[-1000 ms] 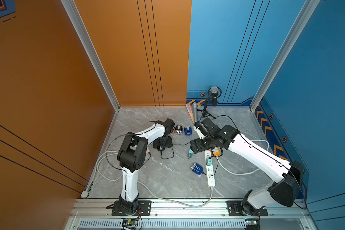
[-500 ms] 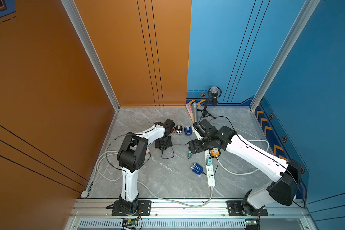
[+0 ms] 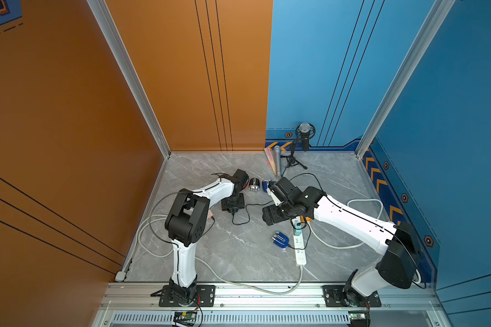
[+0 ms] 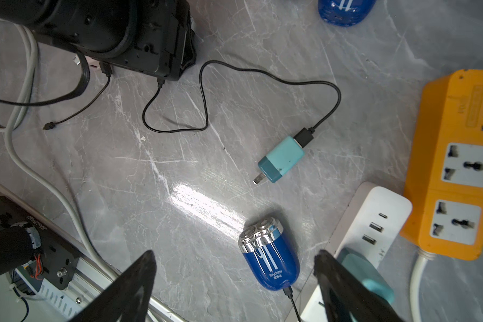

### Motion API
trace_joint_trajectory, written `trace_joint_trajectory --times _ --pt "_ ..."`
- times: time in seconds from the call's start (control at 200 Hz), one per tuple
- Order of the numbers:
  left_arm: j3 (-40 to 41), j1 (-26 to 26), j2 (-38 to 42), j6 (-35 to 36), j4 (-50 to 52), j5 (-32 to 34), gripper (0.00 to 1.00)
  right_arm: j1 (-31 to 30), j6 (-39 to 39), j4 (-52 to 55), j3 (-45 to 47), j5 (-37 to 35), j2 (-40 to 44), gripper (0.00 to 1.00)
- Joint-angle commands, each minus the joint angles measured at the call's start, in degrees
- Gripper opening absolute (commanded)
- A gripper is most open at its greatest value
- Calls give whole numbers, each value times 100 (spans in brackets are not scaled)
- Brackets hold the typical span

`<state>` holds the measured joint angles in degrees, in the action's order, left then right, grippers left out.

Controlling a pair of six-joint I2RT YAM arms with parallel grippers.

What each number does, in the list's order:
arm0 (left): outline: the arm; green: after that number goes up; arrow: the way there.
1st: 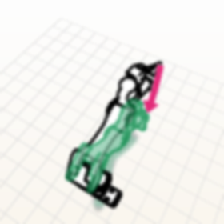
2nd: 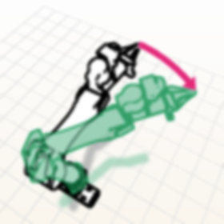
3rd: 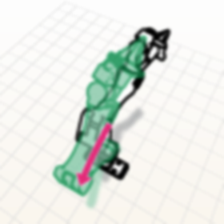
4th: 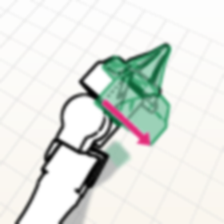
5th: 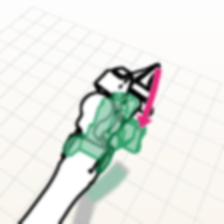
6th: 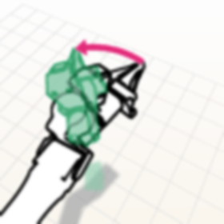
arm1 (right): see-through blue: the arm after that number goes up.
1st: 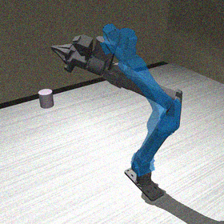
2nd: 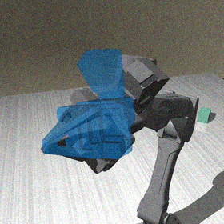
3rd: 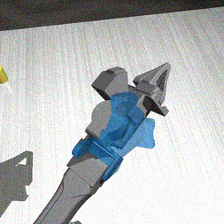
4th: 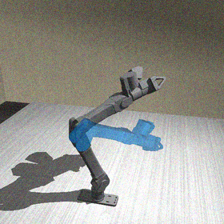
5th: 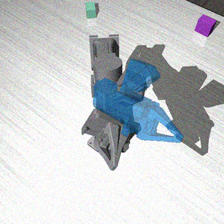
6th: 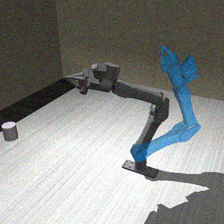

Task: Unplug the electric shaver
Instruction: Pick up the electric shaver from the center of the board, then remove the charging cable from the electric shaver.

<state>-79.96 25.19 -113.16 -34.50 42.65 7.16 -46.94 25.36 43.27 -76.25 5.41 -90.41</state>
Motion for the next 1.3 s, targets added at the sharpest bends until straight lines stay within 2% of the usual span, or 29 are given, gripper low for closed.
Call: trace_joint_trajectory --times 0.0,0.215,0.455,0.691,0.891,1.296 --pt "75 115 533 -183 -23 -297 48 -26 89 -574 83 382 -114 89" --pt "200 144 1033 -736 -20 -656 49 31 544 -1674 353 950 -291 86" --pt "268 122 1536 -1624 -16 -1072 49 35 982 -2503 578 1020 -437 80" --pt "369 267 1897 -2101 -19 -1226 49 -5 1702 -3371 685 1098 -734 65" --pt "420 293 2061 -2201 -21 -1399 49 -27 2028 -3807 798 1160 -878 54" --pt "308 344 2017 -2132 -20 -1635 49 -62 2144 -4069 679 1164 -1191 30"
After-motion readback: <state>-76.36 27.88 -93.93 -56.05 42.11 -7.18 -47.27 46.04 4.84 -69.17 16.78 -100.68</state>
